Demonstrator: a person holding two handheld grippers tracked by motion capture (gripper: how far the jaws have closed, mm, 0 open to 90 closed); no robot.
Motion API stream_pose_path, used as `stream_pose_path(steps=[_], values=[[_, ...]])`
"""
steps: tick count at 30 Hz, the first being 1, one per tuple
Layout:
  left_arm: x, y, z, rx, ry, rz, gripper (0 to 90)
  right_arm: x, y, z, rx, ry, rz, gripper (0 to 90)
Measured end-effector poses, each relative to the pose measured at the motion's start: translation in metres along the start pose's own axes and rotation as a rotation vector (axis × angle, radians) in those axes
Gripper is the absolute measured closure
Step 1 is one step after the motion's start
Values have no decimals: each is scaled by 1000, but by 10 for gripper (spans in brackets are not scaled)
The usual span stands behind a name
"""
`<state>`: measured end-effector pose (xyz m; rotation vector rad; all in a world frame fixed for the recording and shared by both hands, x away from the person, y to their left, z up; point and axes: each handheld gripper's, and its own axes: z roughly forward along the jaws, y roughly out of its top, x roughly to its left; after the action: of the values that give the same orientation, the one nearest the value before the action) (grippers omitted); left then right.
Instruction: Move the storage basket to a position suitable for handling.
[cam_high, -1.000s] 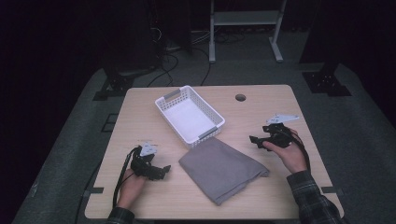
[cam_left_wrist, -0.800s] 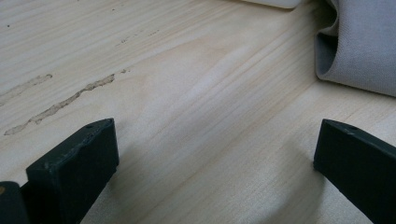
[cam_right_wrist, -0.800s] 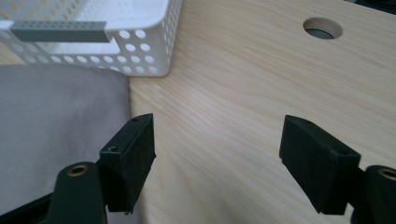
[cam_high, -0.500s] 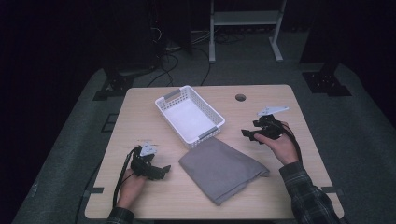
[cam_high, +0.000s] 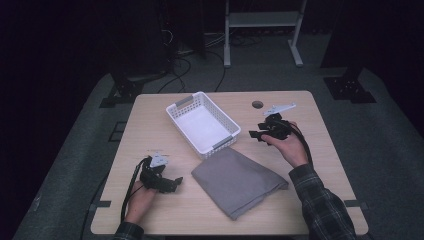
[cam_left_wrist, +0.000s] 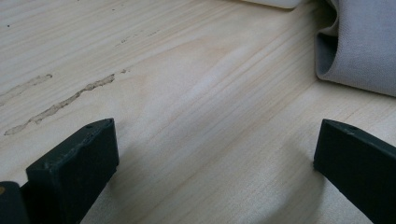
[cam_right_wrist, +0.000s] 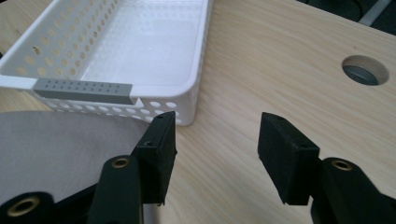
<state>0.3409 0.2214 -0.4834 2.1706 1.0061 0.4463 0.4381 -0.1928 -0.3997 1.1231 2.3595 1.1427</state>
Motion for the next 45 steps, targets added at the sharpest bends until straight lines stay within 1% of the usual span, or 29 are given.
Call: stream_pose_path(steps=[6, 8, 9, 13, 14, 17, 18, 25, 30, 33, 34, 42, 43, 44, 45], values=[[0, 0, 0, -3, 1, -1, 0, 4, 12, 10, 10, 22, -16, 509], [0, 0, 0, -4, 1, -1, 0, 4, 14, 11, 10, 22, -22, 513], [0, 0, 0, -3, 0, -1, 0, 6, 18, 15, 12, 23, -24, 533], [0, 0, 0, -3, 0, -1, 0, 7, 23, 20, 11, 27, -24, 553], [0, 0, 0, -3, 1, -1, 0, 8, 27, 25, 16, 28, -25, 571], [0, 0, 0, -3, 0, -1, 0, 9, 29, 28, 17, 27, -28, 578], [0, 0, 0, -3, 1, -1, 0, 10, 33, 33, 18, 22, -35, 594], [0, 0, 0, -4, 0, -1, 0, 12, 42, 46, 31, 35, -23, 642], [0, 0, 0, -4, 0, -1, 0, 14, 47, 57, 51, 32, -30, 680], [0, 0, 0, -4, 0, -1, 0, 13, 48, 60, 61, 25, -24, 691], [0, 0, 0, -4, 0, -1, 0, 12, 49, 64, 64, 18, -27, 705], [0, 0, 0, -5, 0, -2, 0, 14, 52, 75, 89, 3, -33, 754], [0, 0, 0, -5, 1, -2, 0, 15, 52, 79, 98, 3, -29, 770], [0, 0, 0, -5, 1, -2, 0, 15, 52, 79, 98, 3, -29, 770], [0, 0, 0, -5, 1, -2, 0, 14, 52, 82, 107, -6, -35, 795]])
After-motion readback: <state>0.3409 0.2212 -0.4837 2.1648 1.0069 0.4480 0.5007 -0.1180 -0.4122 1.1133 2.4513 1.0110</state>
